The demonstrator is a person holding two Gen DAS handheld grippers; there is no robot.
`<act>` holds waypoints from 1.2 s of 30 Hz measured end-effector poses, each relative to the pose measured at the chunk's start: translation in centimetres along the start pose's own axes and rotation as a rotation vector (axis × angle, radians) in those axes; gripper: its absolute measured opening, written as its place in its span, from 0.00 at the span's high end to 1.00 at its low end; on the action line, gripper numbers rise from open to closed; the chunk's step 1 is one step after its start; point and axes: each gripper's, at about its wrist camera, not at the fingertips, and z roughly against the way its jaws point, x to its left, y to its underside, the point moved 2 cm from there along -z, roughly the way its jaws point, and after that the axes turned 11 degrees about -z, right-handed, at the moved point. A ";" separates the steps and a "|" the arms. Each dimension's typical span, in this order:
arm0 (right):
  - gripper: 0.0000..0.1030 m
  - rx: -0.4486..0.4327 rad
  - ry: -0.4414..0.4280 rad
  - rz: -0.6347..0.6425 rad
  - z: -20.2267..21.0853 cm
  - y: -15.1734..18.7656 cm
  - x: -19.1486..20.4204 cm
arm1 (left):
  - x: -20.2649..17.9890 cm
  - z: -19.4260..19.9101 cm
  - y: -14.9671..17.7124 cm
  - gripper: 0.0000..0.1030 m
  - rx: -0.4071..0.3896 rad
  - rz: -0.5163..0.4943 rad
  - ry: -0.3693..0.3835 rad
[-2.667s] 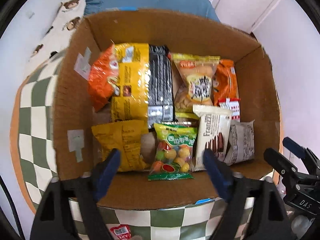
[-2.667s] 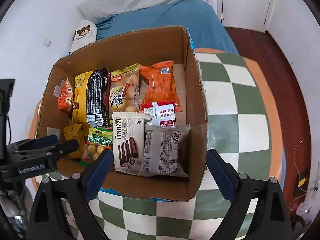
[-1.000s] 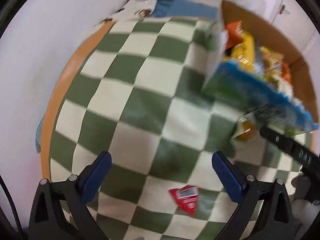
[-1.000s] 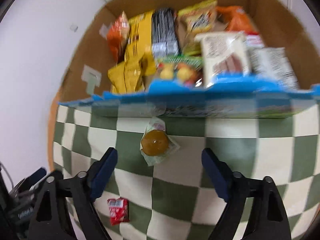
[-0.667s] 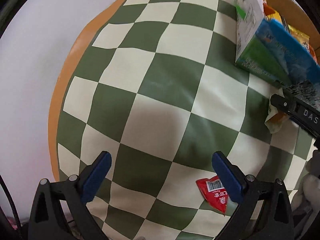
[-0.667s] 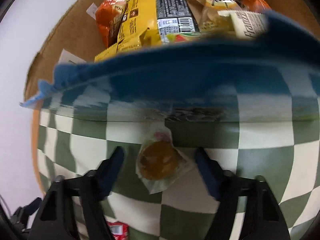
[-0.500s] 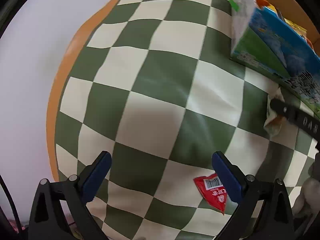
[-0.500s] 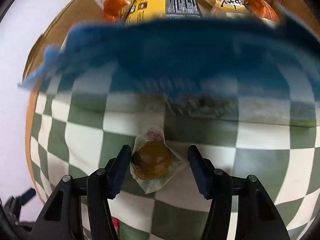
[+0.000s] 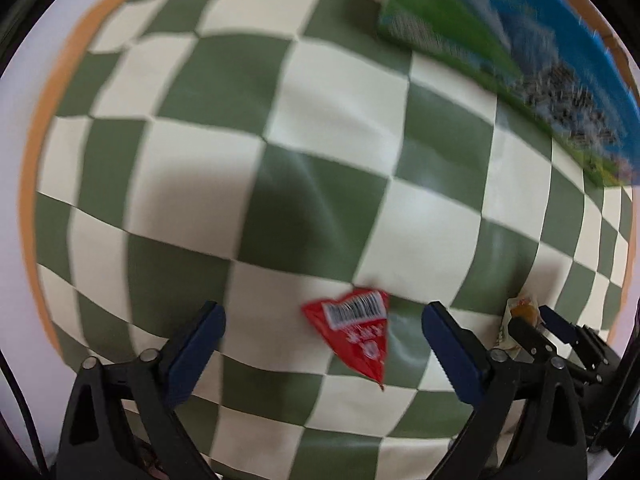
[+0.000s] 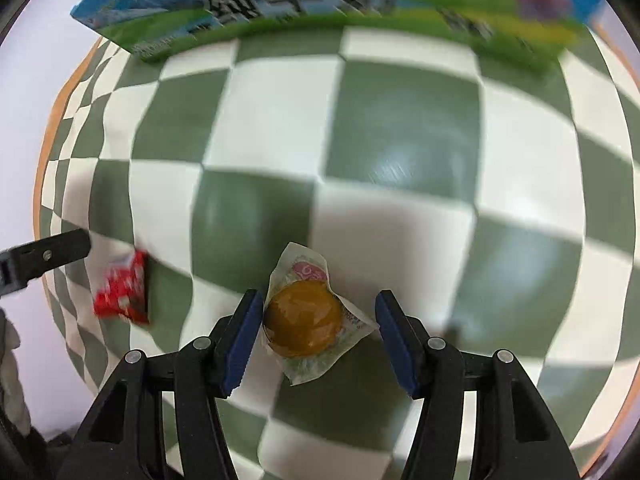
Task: Organize snacks
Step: 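Grasp small red triangular packet with left tool while right tool grasps wrapped brown egg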
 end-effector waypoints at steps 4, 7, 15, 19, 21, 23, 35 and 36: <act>0.41 0.011 -0.025 -0.064 0.1 1.4 -1.8 | -0.6 -2.4 0.1 0.32 0.071 -0.001 0.051; 0.41 0.007 -0.031 -0.079 0.1 1.6 -2.0 | -1.3 -4.2 0.4 0.58 0.129 -0.014 0.085; 0.41 0.042 -0.026 -0.083 0.7 2.5 -3.9 | -6.3 -4.7 1.8 0.59 0.147 -0.185 0.103; 0.37 0.079 -0.041 -0.103 0.2 3.7 -5.2 | -6.9 -5.9 2.0 0.51 0.174 -0.214 0.099; 0.36 0.100 -0.035 -0.093 -0.3 3.2 -5.3 | -7.3 -6.1 2.1 0.51 0.171 -0.225 0.083; 0.34 0.103 -0.026 -0.088 -0.3 3.3 -5.4 | -8.6 -6.0 2.4 0.51 0.170 -0.231 0.072; 0.36 0.078 0.015 -0.095 -0.6 3.9 -6.0 | -10.0 -6.1 1.7 0.59 0.151 -0.260 0.031; 0.37 0.076 0.017 -0.094 -0.6 3.9 -6.1 | -10.1 -6.0 1.7 0.60 0.149 -0.261 0.033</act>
